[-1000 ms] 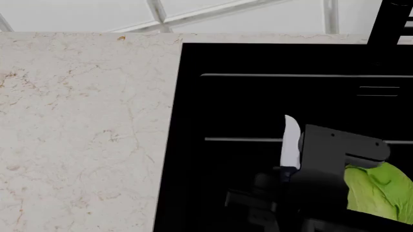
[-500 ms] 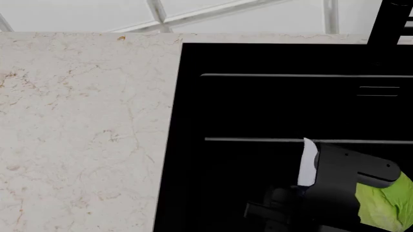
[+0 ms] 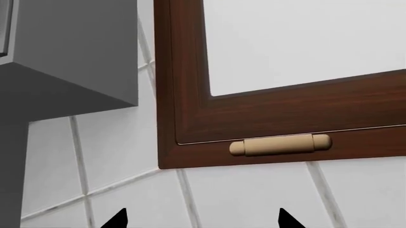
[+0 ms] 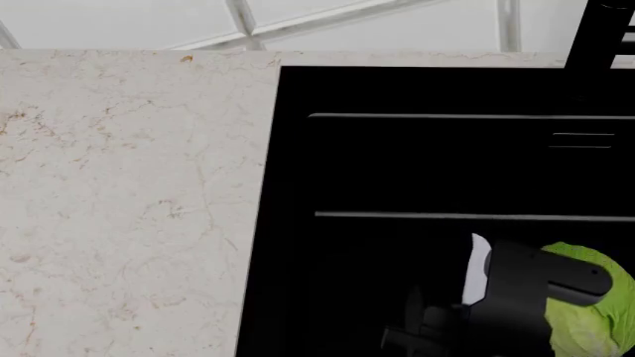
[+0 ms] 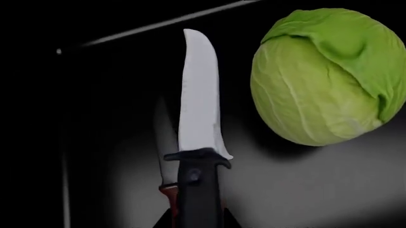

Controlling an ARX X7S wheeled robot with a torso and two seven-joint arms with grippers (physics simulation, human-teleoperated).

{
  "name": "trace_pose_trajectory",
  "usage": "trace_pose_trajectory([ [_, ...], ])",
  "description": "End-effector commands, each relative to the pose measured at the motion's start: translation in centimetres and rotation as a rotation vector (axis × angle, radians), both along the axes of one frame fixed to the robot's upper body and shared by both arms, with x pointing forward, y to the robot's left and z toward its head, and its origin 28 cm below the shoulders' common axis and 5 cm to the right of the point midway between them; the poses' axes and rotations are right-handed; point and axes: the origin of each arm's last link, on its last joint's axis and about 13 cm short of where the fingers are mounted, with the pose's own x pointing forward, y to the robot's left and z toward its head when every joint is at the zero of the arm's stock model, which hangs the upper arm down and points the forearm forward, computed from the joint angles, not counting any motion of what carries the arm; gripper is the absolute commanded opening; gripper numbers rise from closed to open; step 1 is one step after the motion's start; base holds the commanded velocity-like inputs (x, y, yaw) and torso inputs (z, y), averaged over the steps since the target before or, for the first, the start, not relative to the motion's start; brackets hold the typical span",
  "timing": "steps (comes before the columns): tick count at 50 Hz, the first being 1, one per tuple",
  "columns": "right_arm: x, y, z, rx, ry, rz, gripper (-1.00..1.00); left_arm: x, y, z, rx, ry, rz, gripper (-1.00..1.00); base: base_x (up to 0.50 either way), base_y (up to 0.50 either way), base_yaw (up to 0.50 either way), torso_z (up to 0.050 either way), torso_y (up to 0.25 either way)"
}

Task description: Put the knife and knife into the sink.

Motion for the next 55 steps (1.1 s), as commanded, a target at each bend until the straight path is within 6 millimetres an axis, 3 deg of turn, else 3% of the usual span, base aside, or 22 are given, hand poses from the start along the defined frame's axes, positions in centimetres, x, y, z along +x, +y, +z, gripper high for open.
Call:
trace_pose_trajectory([
  [1,0.1,0.1,-0.7,-0.014,0.019,0.013,-1.0,-0.1,0.1,-0.1,-0.001,0.0,0.003,1.0,0.0,0.0,0.0,0.0,0.0],
  [45,0.2,-0.3,-2.8,0.026,0.075,0.016,-1.0,0.0,0.1,-0.2,0.0,0.006,0.008,1.0,0.0,0.0,0.0,0.0,0.0],
  [46,0.2,-0.3,-2.8,0.028,0.073,0.013,1.0,0.1,0.1,-0.2,0.0,0.006,0.007,1.0,0.0,0.0,0.0,0.0,0.0],
  [55,-0.3,-0.2,-1.7,0.031,0.038,0.038,1.0,0.0,-0.1,-0.2,0.0,0.006,0.003,1.0,0.0,0.0,0.0,0.0,0.0],
])
